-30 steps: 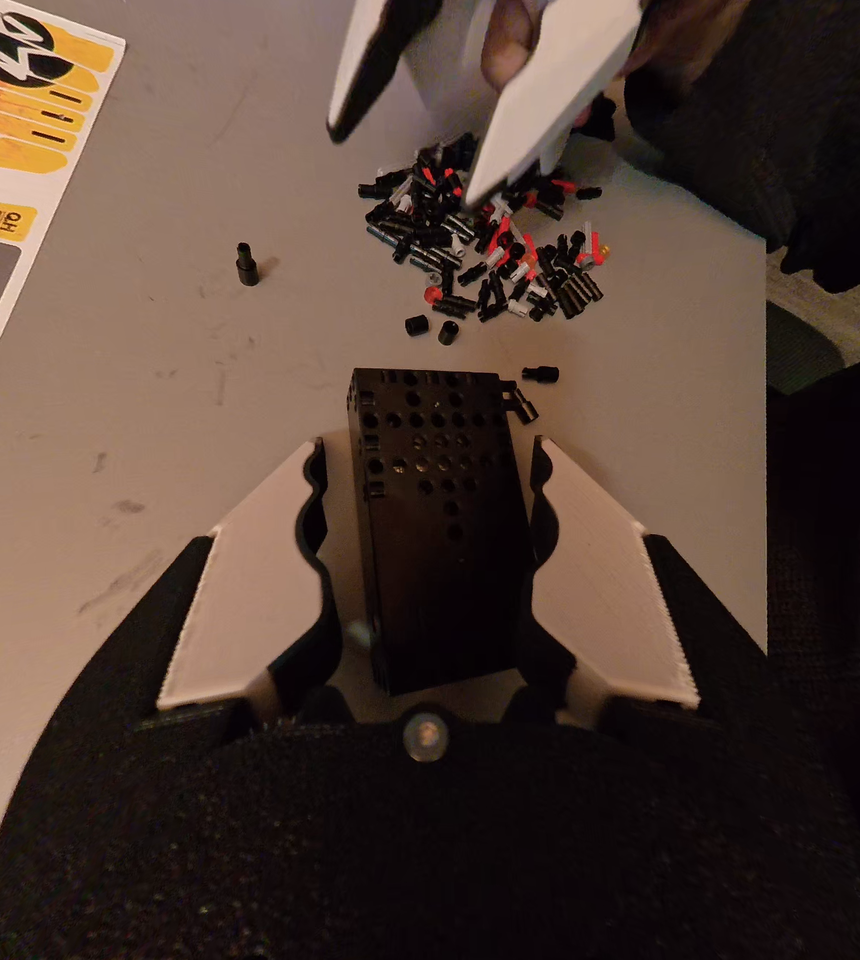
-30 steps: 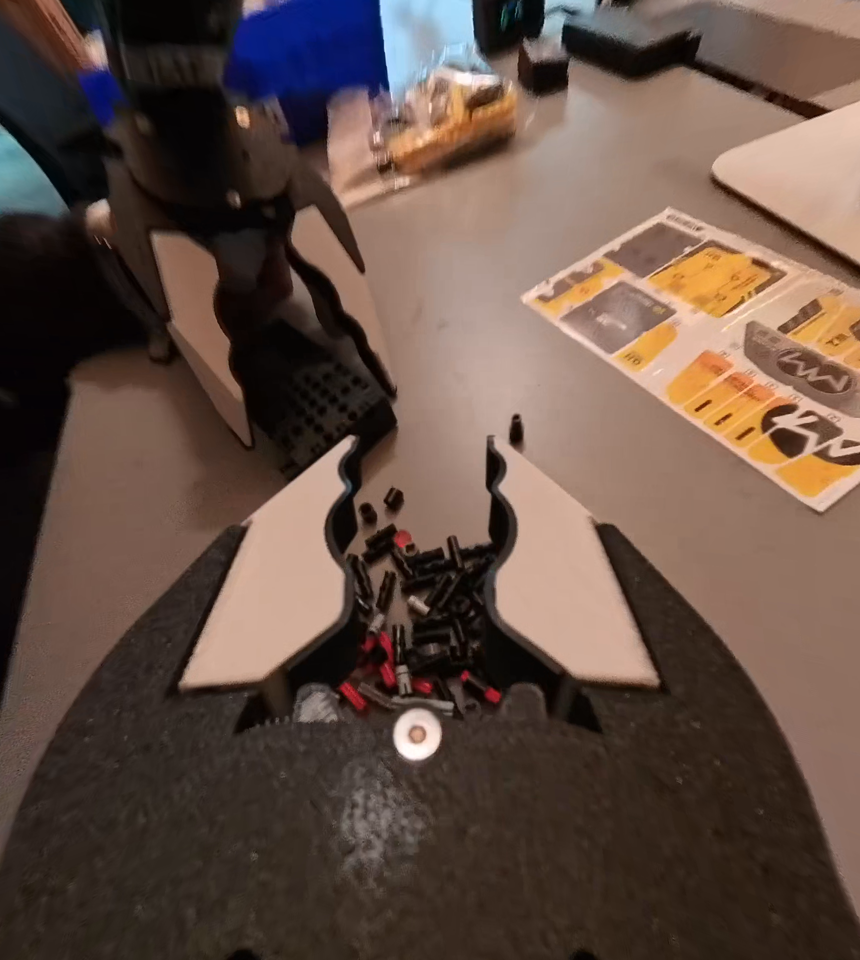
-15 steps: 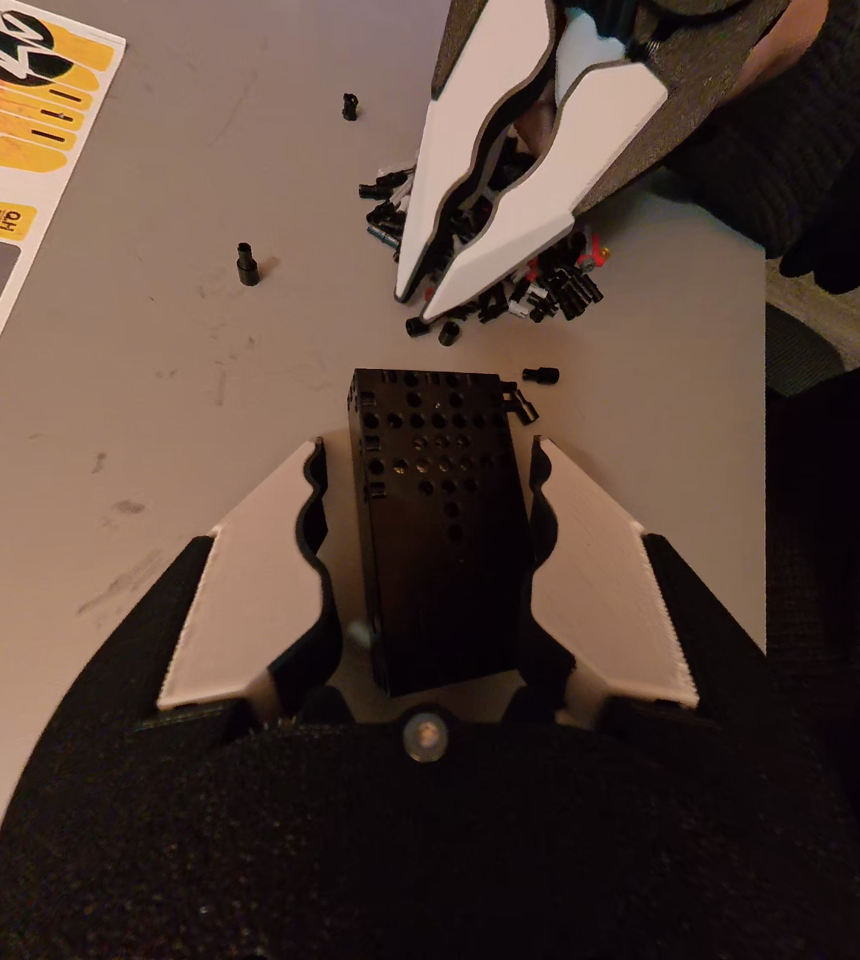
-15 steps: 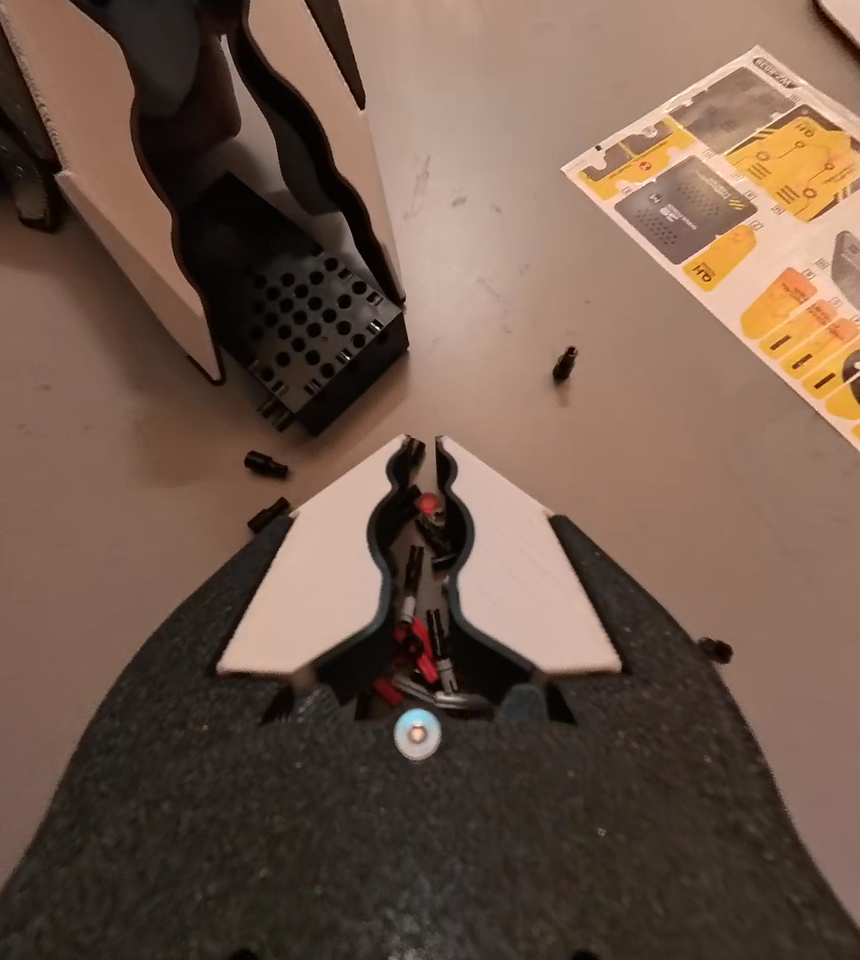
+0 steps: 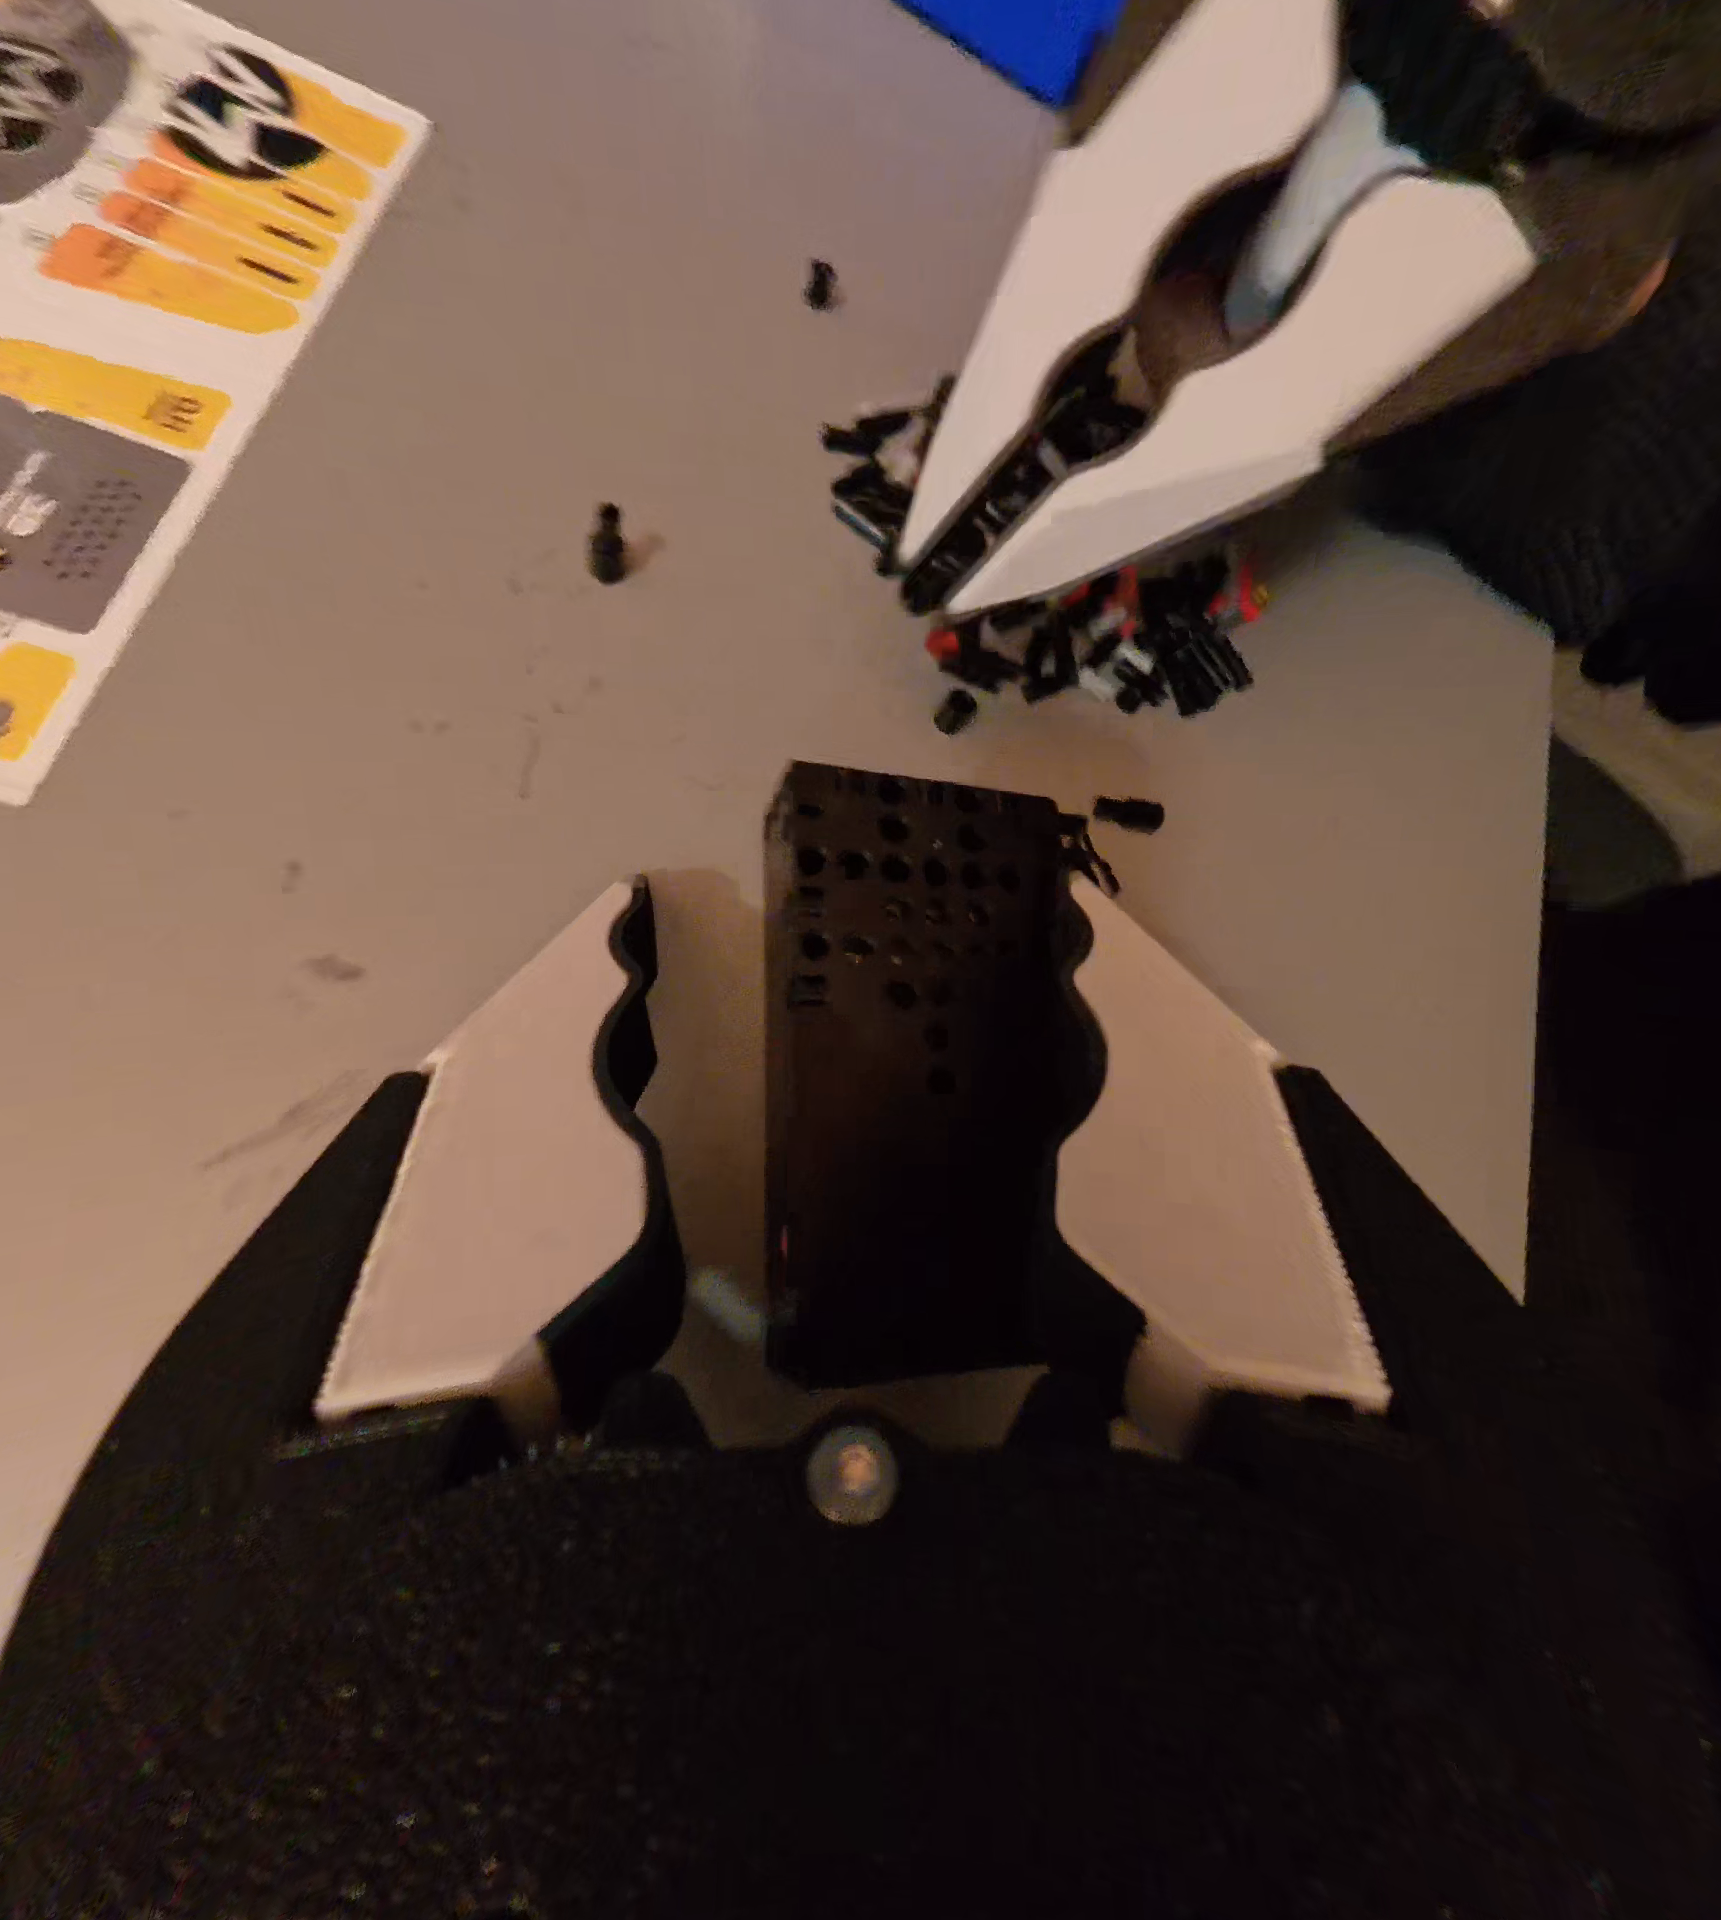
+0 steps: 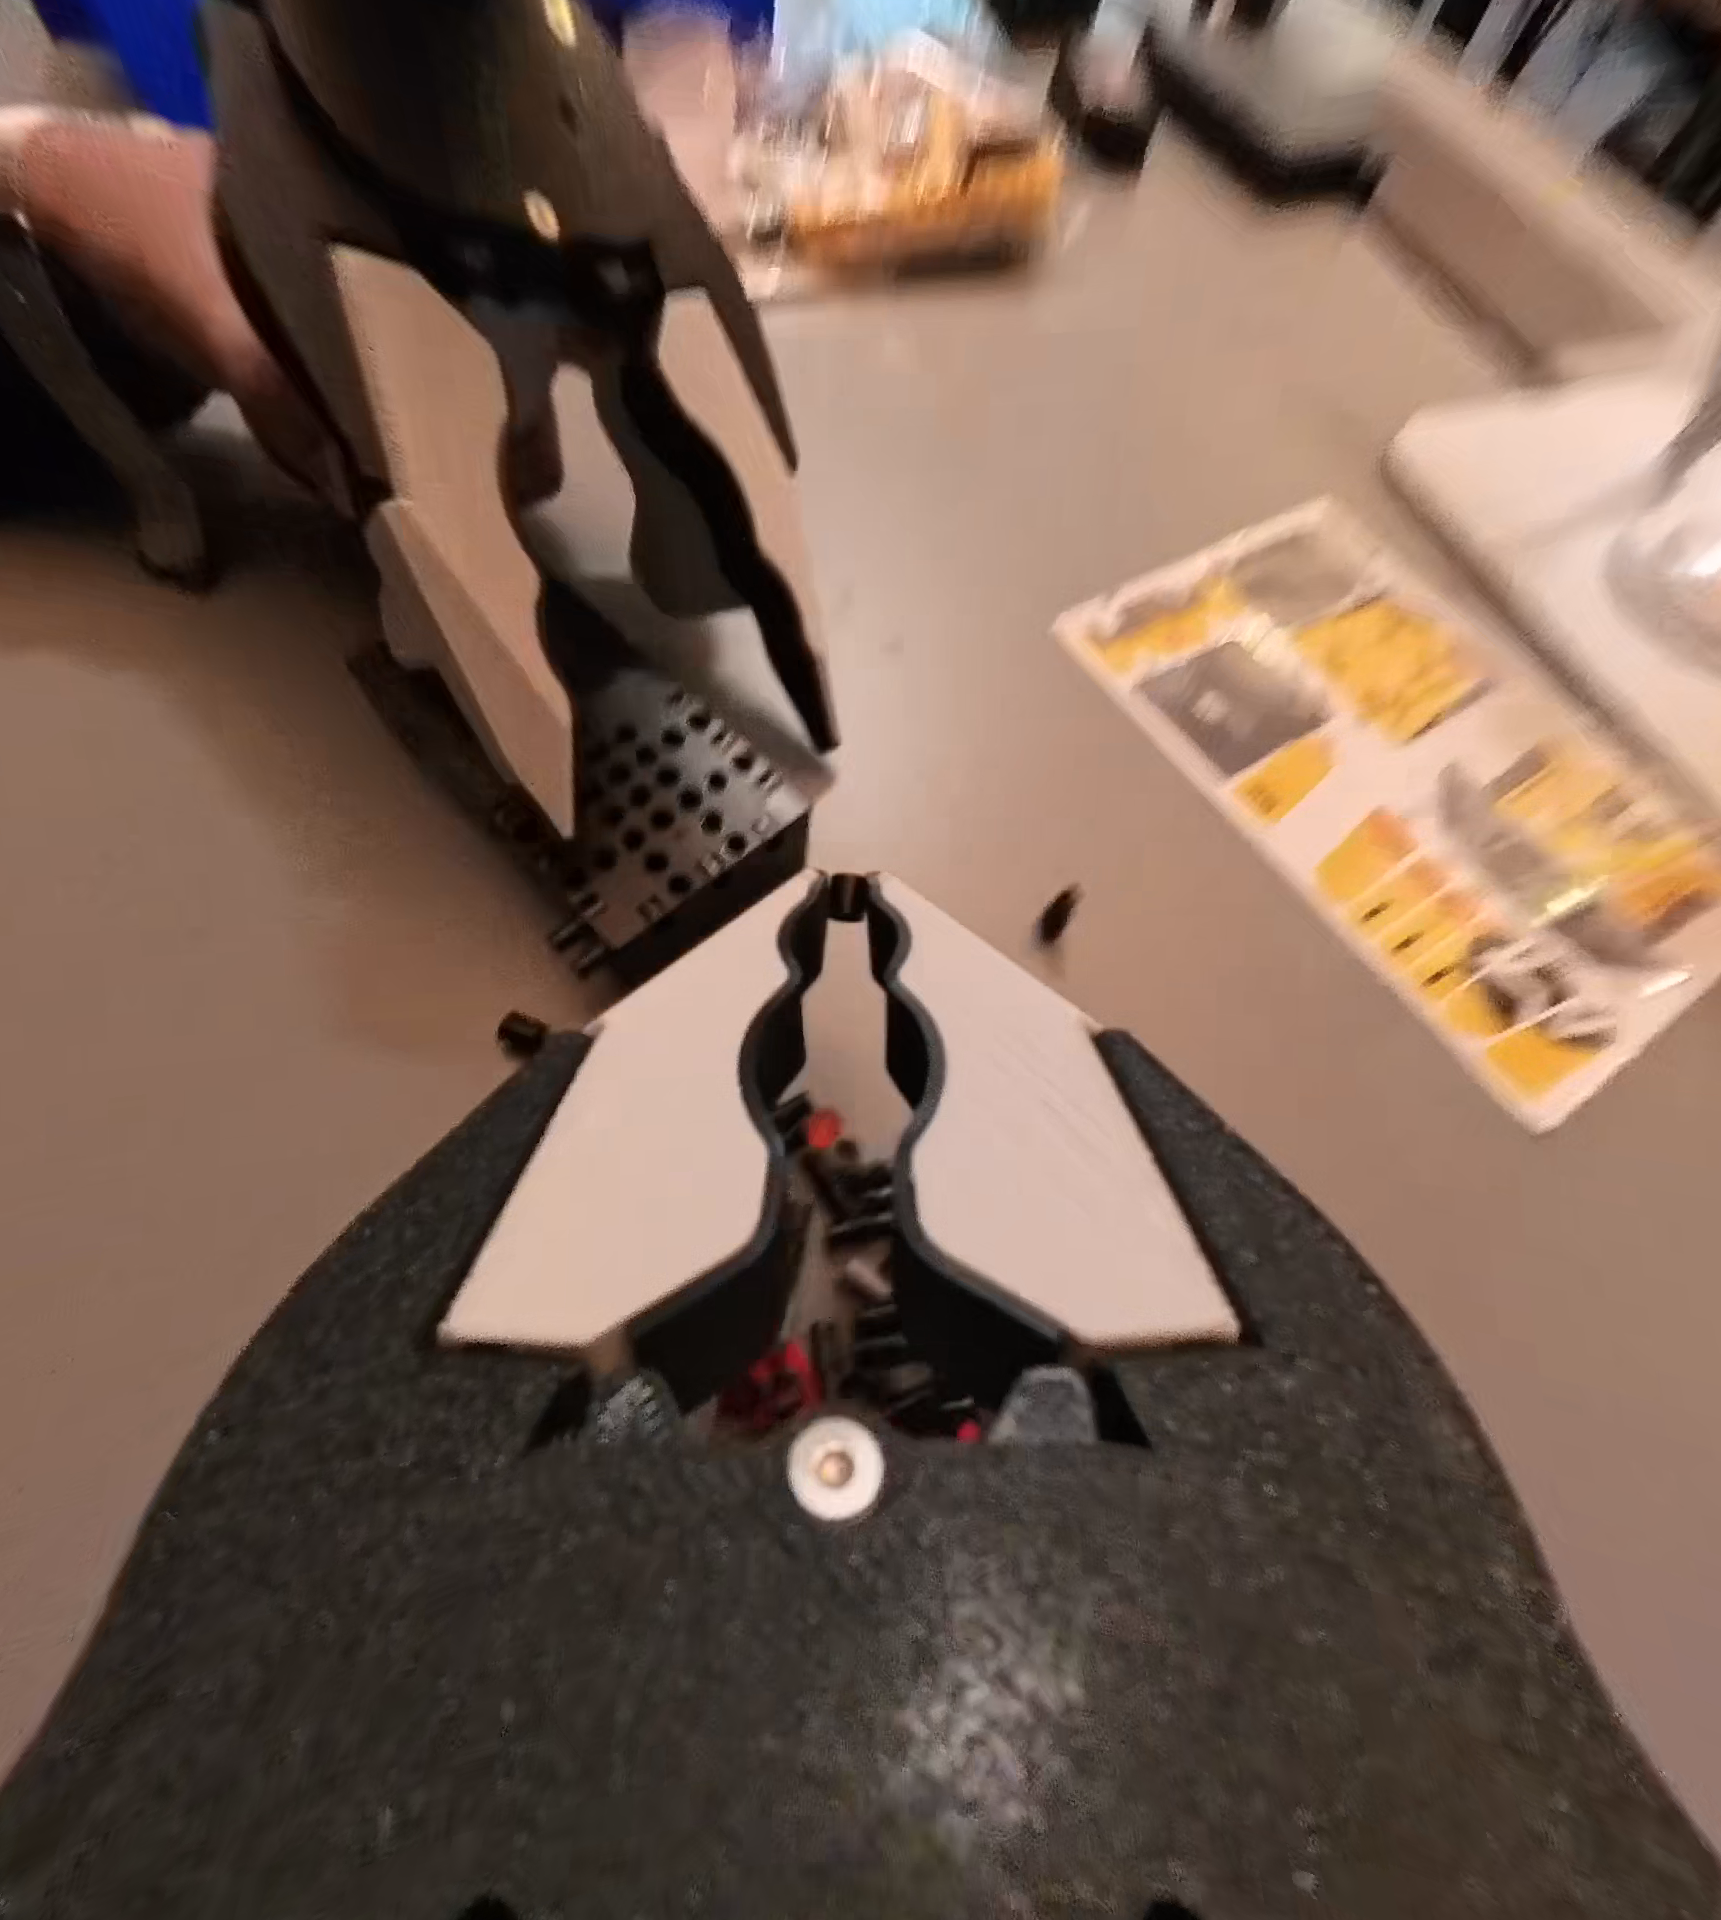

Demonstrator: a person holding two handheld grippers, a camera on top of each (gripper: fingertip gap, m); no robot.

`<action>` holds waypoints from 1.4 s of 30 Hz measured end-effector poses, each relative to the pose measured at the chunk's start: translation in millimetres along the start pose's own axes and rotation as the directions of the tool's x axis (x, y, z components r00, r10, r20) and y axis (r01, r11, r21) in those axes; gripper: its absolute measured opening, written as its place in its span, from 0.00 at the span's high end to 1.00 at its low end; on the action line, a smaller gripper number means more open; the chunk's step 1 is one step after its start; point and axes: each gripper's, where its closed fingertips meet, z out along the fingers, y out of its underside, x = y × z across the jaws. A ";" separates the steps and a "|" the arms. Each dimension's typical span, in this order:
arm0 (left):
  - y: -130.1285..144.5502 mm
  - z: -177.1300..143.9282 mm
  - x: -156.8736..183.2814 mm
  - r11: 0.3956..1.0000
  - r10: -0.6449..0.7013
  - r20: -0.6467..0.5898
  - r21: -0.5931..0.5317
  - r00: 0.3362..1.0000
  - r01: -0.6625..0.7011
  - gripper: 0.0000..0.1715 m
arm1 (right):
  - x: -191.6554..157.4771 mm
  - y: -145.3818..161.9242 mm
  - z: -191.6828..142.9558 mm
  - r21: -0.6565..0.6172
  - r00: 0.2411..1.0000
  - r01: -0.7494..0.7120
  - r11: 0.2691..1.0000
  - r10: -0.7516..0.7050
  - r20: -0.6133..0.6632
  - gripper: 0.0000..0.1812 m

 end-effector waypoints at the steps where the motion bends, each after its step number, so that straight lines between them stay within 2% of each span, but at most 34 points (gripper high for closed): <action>1: -5.4 -4.4 -2.3 0.999 -0.026 -0.005 0.041 1.000 0.026 0.56 | 4.3 -10.5 -4.9 0.058 0.997 0.059 0.997 -0.057 -0.048 0.96; 3: -21.6 -16.7 -5.9 0.985 -0.079 -0.030 0.153 0.996 0.082 0.56 | 7.6 -29.3 -16.1 0.150 0.971 0.211 0.966 -0.189 -0.149 0.96; 6: -46.1 -36.2 13.6 0.943 -0.094 -0.204 0.296 0.974 0.153 0.57 | -3.6 -50.9 -28.9 0.246 0.905 0.403 0.881 -0.344 -0.251 0.96; 8: -55.5 -44.1 35.0 0.926 -0.063 -0.332 0.333 0.941 0.179 0.68 | -17.7 -61.1 -34.4 0.309 0.869 0.485 0.818 -0.411 -0.277 0.96; 10: -58.1 -45.7 51.4 0.925 -0.032 -0.402 0.334 0.915 0.179 0.75 | -28.8 -65.5 -36.6 0.343 0.834 0.548 0.763 -0.465 -0.298 0.96; 12: -57.3 -43.7 61.3 0.930 -0.023 -0.441 0.319 0.897 0.181 0.77 | -35.2 -64.3 -34.3 0.334 0.807 0.588 0.736 -0.507 -0.302 0.96; 16: -54.9 -40.7 66.4 0.936 -0.025 -0.462 0.300 0.887 0.183 0.80 | -45.4 -62.3 -30.5 0.331 0.788 0.616 0.715 -0.547 -0.283 0.96; 20: -49.8 -38.9 63.4 0.947 0.014 -0.412 0.299 0.911 0.120 0.89 | -56.8 -62.5 -31.1 0.357 0.775 0.631 0.688 -0.576 -0.260 0.96; 29: -49.5 -42.9 72.5 0.945 0.011 -0.493 0.290 0.870 0.152 0.90 | -63.0 -66.0 -35.0 0.369 0.754 0.656 0.659 -0.596 -0.276 0.96; 32: -53.7 -49.8 77.9 0.933 0.007 -0.555 0.302 0.832 0.194 0.90 | -62.4 -63.2 -32.8 0.342 0.735 0.678 0.650 -0.616 -0.285 0.96; 42: -45.9 -40.2 83.1 0.951 -0.006 -0.570 0.250 0.822 0.181 0.93 | -66.2 -62.2 -30.4 0.330 0.713 0.701 0.632 -0.636 -0.296 0.96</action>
